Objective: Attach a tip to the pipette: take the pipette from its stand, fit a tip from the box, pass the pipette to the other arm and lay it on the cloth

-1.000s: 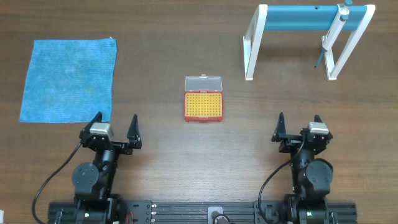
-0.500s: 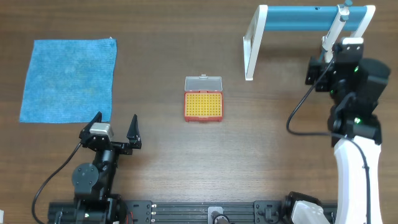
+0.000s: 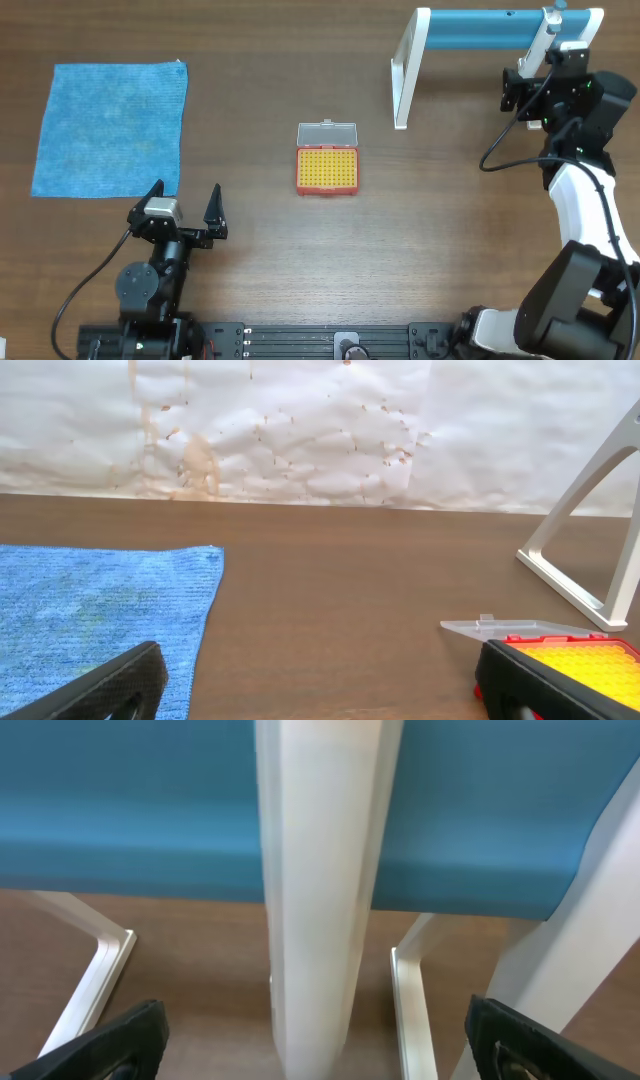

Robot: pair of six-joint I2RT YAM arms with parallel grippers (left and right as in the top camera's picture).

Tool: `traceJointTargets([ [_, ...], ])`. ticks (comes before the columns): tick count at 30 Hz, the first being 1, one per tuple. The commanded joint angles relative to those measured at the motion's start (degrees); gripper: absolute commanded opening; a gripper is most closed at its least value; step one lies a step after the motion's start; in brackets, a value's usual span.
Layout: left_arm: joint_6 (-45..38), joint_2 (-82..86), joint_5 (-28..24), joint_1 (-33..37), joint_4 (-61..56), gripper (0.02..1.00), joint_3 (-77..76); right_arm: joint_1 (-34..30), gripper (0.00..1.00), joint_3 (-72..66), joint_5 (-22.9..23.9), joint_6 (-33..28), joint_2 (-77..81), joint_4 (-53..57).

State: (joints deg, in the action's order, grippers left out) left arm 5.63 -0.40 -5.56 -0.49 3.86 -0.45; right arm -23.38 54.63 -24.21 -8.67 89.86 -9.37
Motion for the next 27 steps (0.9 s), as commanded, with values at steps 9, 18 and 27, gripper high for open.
traceJointTargets([
  [9, -0.8, 0.2, 0.6, -0.3, 0.3, 0.998, 0.1, -0.2, 0.893, 0.9, -2.3, 7.0, 4.2, -9.0],
  [18, -0.8, 0.2, 0.6, -0.3, 0.3, 0.998, 0.1, -0.2, 0.483, 0.9, -2.5, 8.9, 4.2, -9.2],
  [27, -0.8, 0.2, 0.6, -0.3, 0.3, 0.996, 0.1, -0.2, 0.257, 0.9, -2.4, 8.9, 4.2, -9.2],
])
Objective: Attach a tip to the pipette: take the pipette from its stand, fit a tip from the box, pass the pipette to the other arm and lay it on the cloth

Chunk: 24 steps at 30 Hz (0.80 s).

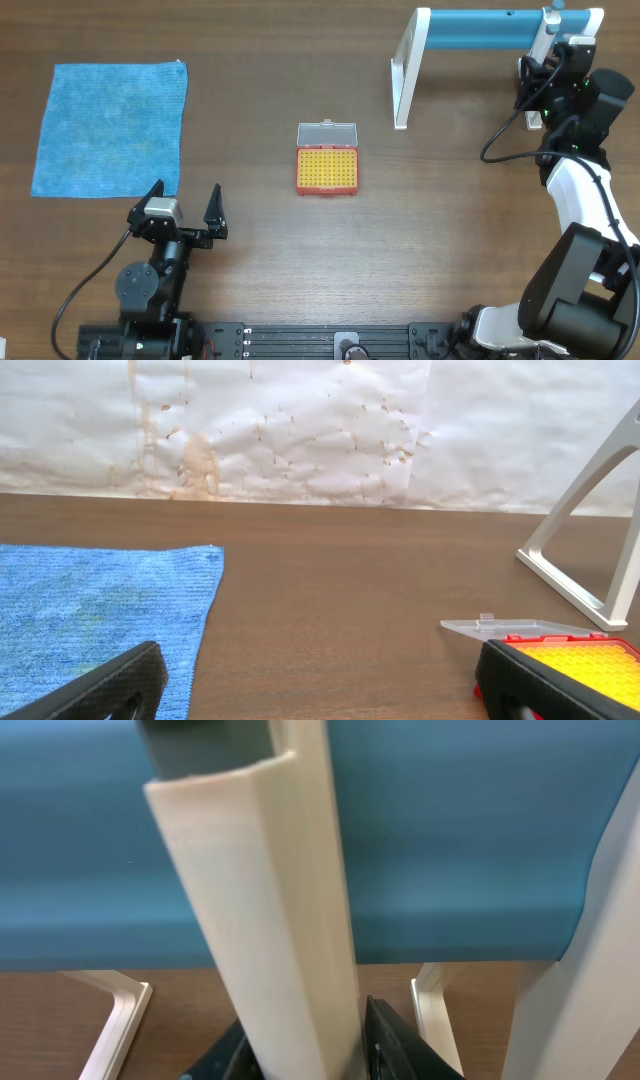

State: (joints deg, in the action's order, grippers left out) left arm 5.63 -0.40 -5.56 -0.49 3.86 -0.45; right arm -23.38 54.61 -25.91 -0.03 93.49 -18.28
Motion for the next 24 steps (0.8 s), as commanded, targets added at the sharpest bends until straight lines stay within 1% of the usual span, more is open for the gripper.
traceJointTargets([
  [1, -0.8, 0.2, 0.6, -0.3, 0.3, 0.996, 0.1, -0.2, 0.231, 0.9, -0.7, 0.3, 0.6, -0.2],
  [3, -0.8, 0.2, 0.6, -0.3, 0.3, 0.998, 0.1, -0.2, 0.187, 0.9, -0.8, 0.3, 0.6, -0.2],
  [4, -0.8, 0.2, 0.6, -0.3, 0.3, 0.998, 0.1, -0.2, 0.108, 0.9, -0.8, 0.3, 0.6, -0.2],
  [5, -0.8, 0.2, 0.6, -0.3, 0.3, 0.998, 0.1, -0.2, 0.088, 0.9, -0.8, 0.3, 0.5, -0.2],
  [8, -0.8, 0.2, 0.6, -0.3, 0.3, 0.998, 0.1, -0.2, 0.080, 0.9, -0.7, 0.2, -1.4, 0.6],
  [12, -0.8, 0.2, 0.6, -0.3, 0.3, 0.996, 0.1, -0.2, 0.080, 0.9, -0.7, 0.2, -8.9, 2.3],
  [15, -0.8, 0.2, 0.6, -0.3, 0.3, 0.996, 0.1, -0.1, 0.077, 0.9, -1.0, 0.2, -18.0, 7.5],
  [16, -0.8, 0.2, 0.6, -0.3, 0.3, 0.998, 0.1, 0.0, 0.077, 0.9, -4.8, 0.3, -20.7, 8.9],
  [17, -0.8, 0.2, 0.6, -0.3, 0.3, 0.998, 0.1, 0.2, 0.077, 0.9, -9.9, 0.5, -22.5, 9.0],
  [18, -0.8, 0.2, 0.6, -0.3, 0.3, 0.996, 0.1, 1.2, 0.077, 0.8, -14.0, 1.8, -23.9, 8.9],
  [19, -0.8, 0.2, 0.6, -0.3, 0.3, 0.998, 0.1, 4.4, 0.077, 0.6, -18.2, 3.5, -25.5, 8.9],
  [20, -0.8, 0.2, 0.6, -0.3, 0.3, 0.998, 0.1, 8.8, 0.077, -0.2, -20.7, 3.5, -26.7, 8.8],
  [22, -0.8, 0.2, 0.6, -0.3, 0.3, 0.998, 0.1, 21.1, 0.077, -3.1, -20.6, 3.4, -27.3, 7.2],
  [23, -0.8, 0.2, 0.6, -0.3, 0.3, 0.998, 0.1, 28.5, 0.077, -5.5, -19.3, 3.4, -26.9, 4.3],
  [24, -0.8, 0.2, 0.6, -0.3, 0.3, 0.998, 0.1, 37.1, 0.077, -9.0, -16.2, 3.4, -25.9, -1.6],
])
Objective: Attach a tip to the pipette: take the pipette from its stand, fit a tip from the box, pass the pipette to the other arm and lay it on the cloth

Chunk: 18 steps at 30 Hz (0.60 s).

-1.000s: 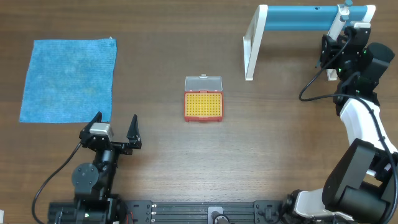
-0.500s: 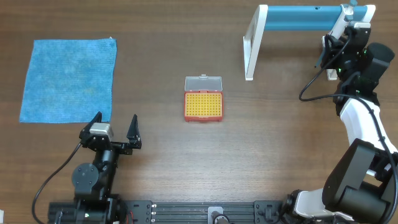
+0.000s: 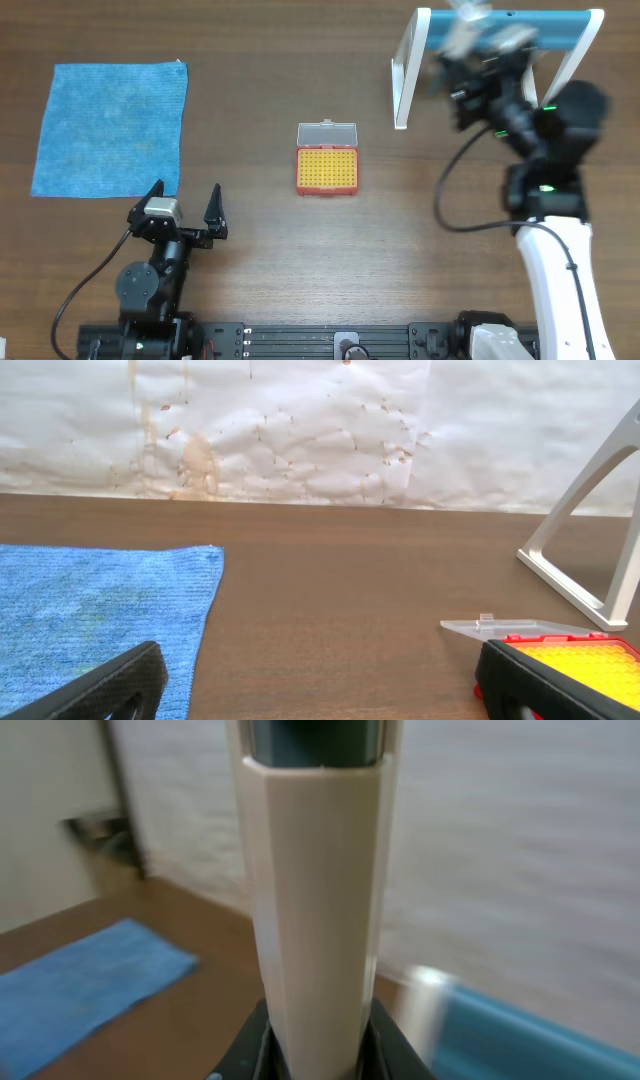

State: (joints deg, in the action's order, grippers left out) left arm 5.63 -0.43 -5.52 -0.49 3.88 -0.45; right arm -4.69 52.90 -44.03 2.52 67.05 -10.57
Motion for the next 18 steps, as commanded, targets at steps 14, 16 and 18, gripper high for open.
traceJointTargets([
  [14, -0.8, 0.2, 0.5, -0.3, 0.3, 0.998, 0.1, 28.4, 0.077, -20.5, 8.9, 0.9, 23.9, -46.7],
  [16, -0.8, 0.2, 0.5, -0.3, 0.3, 0.998, 0.1, 28.0, 0.080, -21.0, 8.7, 0.9, 23.9, -46.6],
  [18, -0.8, 0.2, 0.5, -0.3, 0.3, 0.998, 0.1, 28.0, 0.077, -22.1, 8.7, 0.9, 23.9, -46.6],
])
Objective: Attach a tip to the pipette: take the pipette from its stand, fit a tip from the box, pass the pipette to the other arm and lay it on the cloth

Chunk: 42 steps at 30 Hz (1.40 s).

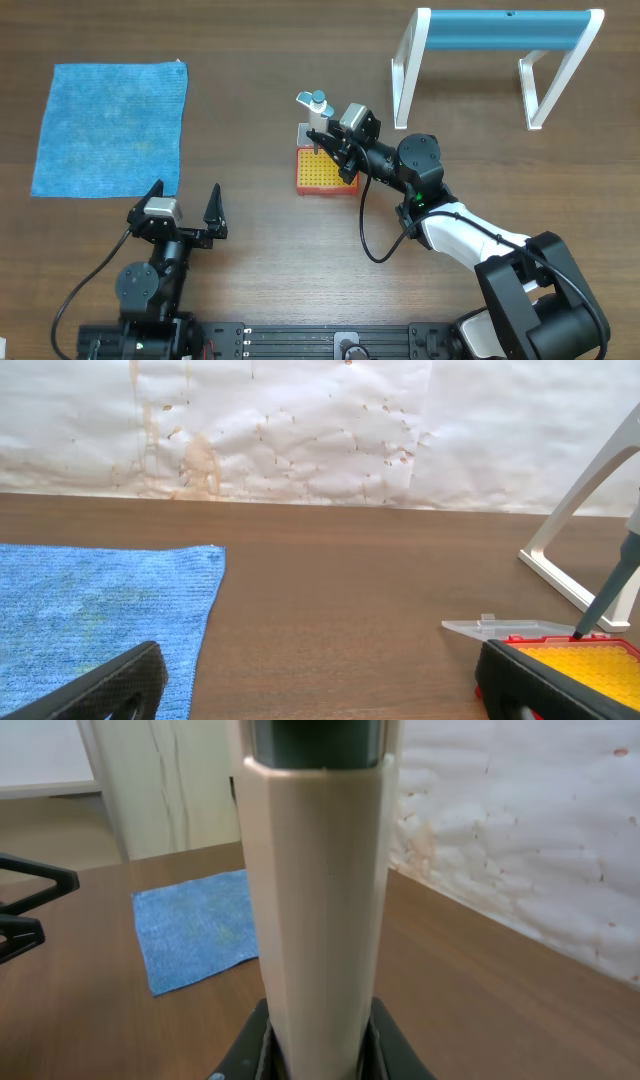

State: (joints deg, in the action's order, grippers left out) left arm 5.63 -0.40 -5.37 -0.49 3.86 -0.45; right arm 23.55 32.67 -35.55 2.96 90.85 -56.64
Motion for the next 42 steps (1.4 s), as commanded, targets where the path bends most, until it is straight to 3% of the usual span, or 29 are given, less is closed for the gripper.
traceJointTargets([
  [1, -0.8, 0.2, 0.4, -0.3, 0.3, 0.998, 0.1, -0.3, 0.075, -2.5, 0.2, 0.4, 0.1, -0.5],
  [42, -0.8, 0.2, 0.4, -0.3, 0.3, 0.996, 0.1, -0.1, 0.077, -3.1, 0.6, -1.9, 2.4, 0.2],
])
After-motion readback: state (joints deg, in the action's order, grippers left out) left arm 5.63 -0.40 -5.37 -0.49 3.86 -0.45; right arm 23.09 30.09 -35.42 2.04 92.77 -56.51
